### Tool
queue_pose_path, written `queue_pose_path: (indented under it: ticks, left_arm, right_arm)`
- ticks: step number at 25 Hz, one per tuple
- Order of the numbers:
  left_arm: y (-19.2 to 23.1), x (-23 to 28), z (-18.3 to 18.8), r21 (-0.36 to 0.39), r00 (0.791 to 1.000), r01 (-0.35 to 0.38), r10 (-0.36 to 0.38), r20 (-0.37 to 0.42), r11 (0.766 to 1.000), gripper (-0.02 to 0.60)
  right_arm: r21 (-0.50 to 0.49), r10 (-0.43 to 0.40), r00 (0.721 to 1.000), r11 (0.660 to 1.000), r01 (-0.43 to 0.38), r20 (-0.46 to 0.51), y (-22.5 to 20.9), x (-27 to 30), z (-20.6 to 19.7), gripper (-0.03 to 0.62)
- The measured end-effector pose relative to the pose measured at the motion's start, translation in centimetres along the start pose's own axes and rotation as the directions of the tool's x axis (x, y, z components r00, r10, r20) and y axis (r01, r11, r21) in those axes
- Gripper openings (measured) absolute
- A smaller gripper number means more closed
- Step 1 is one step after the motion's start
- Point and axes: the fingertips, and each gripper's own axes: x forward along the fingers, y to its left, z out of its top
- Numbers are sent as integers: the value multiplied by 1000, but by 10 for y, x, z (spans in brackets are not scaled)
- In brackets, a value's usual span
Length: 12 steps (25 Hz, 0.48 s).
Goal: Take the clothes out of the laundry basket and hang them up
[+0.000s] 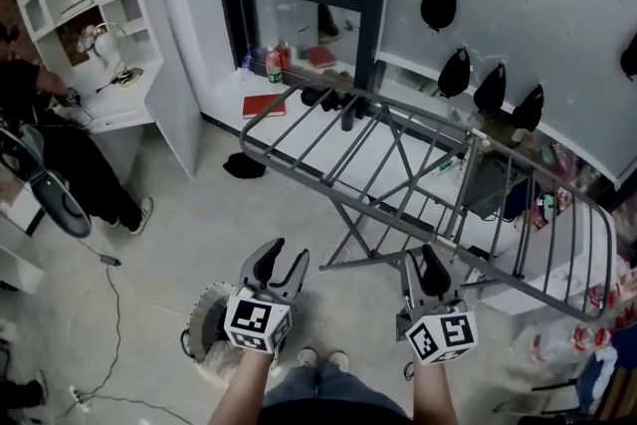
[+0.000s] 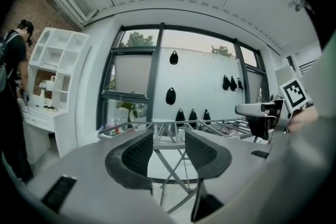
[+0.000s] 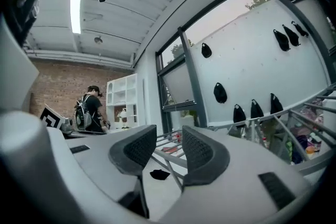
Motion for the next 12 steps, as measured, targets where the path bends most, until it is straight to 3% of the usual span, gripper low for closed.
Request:
queue_pose_path:
  ticks: [5, 8, 12]
  left_arm:
    - [74, -62, -8, -39, 978, -206, 206, -16, 978, 189]
    - [113, -104, -17, -66, 946, -324, 323, -27, 944, 189]
    - [149, -158, -40, -88, 890, -456, 453, -53, 886, 189]
  right_arm:
    - [4, 189, 981, 982, -189, -41, 71, 55, -14, 147]
    - [18, 295, 952, 956, -294, -77, 121, 84, -26, 149]
    - [45, 428, 894, 904, -426, -135, 186, 110, -52, 149]
